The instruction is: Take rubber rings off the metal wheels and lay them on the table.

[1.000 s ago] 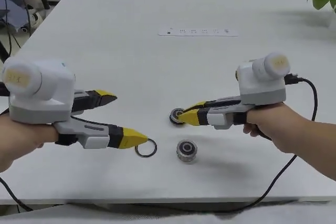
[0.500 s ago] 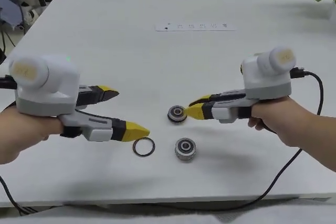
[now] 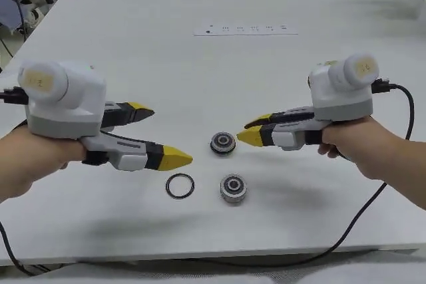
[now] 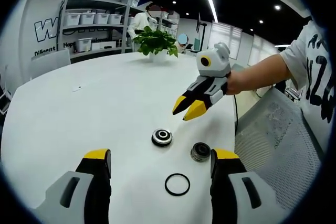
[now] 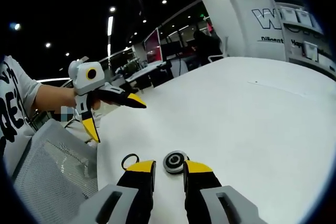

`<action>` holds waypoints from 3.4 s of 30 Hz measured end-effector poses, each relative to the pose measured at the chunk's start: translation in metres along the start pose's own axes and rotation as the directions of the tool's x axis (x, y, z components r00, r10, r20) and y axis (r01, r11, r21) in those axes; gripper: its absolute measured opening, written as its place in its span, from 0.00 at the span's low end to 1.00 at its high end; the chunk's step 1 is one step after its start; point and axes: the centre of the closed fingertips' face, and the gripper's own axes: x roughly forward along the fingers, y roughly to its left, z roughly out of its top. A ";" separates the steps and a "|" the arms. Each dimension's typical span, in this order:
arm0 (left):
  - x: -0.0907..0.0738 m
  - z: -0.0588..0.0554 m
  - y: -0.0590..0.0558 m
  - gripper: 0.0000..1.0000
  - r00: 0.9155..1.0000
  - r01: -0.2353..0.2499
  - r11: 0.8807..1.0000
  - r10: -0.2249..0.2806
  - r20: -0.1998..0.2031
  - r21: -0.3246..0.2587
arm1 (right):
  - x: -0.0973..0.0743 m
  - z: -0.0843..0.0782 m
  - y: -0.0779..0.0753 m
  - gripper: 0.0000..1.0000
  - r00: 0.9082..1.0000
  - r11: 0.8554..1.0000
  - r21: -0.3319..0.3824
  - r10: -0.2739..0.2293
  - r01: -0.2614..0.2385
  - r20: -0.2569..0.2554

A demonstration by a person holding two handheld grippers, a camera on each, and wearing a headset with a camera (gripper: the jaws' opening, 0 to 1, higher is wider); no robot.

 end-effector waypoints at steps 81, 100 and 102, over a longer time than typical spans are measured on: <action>0.080 0.001 -0.003 0.48 0.991 0.119 0.992 -0.116 -0.061 0.043 | 0.025 -0.030 -0.020 0.25 0.997 0.991 -0.133 0.001 -0.011 -0.075; 0.096 -0.005 -0.014 0.28 0.983 0.157 0.986 -0.151 -0.103 0.060 | 0.027 -0.032 -0.019 0.25 0.997 0.992 -0.127 0.015 -0.025 -0.076; 0.098 -0.005 -0.014 0.26 0.983 0.158 0.986 -0.152 -0.104 0.055 | 0.027 -0.033 -0.019 0.25 0.997 0.992 -0.126 0.015 -0.024 -0.077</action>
